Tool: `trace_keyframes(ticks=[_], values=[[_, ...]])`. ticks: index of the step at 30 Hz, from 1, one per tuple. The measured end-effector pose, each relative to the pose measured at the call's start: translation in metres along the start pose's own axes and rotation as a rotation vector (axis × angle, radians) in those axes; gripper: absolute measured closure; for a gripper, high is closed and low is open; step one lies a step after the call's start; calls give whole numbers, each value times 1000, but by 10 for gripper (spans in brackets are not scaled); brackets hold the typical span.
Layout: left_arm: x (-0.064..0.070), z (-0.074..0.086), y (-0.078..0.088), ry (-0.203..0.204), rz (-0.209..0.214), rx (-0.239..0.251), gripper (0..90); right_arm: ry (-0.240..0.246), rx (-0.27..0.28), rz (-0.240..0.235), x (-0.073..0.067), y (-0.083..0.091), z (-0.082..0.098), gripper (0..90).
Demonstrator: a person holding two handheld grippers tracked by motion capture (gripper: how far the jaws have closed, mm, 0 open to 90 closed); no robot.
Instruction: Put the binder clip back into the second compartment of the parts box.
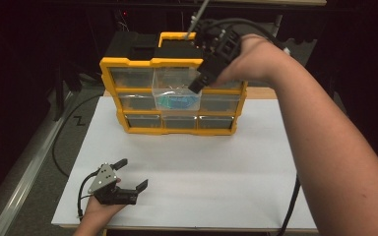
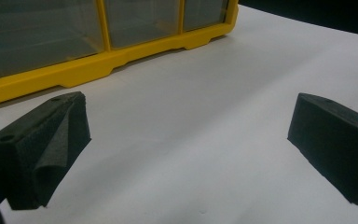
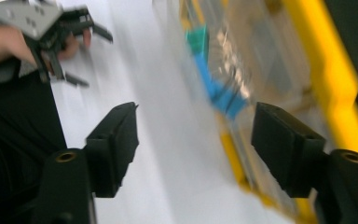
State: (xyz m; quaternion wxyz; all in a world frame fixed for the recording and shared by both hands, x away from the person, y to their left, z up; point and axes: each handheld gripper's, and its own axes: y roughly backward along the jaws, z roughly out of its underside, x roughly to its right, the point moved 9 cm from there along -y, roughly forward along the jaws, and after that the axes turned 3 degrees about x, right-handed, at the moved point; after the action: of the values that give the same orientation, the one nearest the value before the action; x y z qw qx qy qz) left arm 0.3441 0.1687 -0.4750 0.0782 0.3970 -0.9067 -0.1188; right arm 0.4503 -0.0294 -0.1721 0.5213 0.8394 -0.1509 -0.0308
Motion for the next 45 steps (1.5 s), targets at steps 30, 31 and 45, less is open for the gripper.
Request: trace_keyframes(ticks=[30, 31, 45], values=[[-2, 2, -2, 2, -18, -21, 3, -288, -111, 18, -35, -184, 262, 2], [-2, 2, -2, 2, -18, -20, 3, -306, -94, 19, -36, -188, 265, 2], [-3, 2, -1, 17, -21, -20, 3, -509, 618, 199, -39, -183, 282, 2]])
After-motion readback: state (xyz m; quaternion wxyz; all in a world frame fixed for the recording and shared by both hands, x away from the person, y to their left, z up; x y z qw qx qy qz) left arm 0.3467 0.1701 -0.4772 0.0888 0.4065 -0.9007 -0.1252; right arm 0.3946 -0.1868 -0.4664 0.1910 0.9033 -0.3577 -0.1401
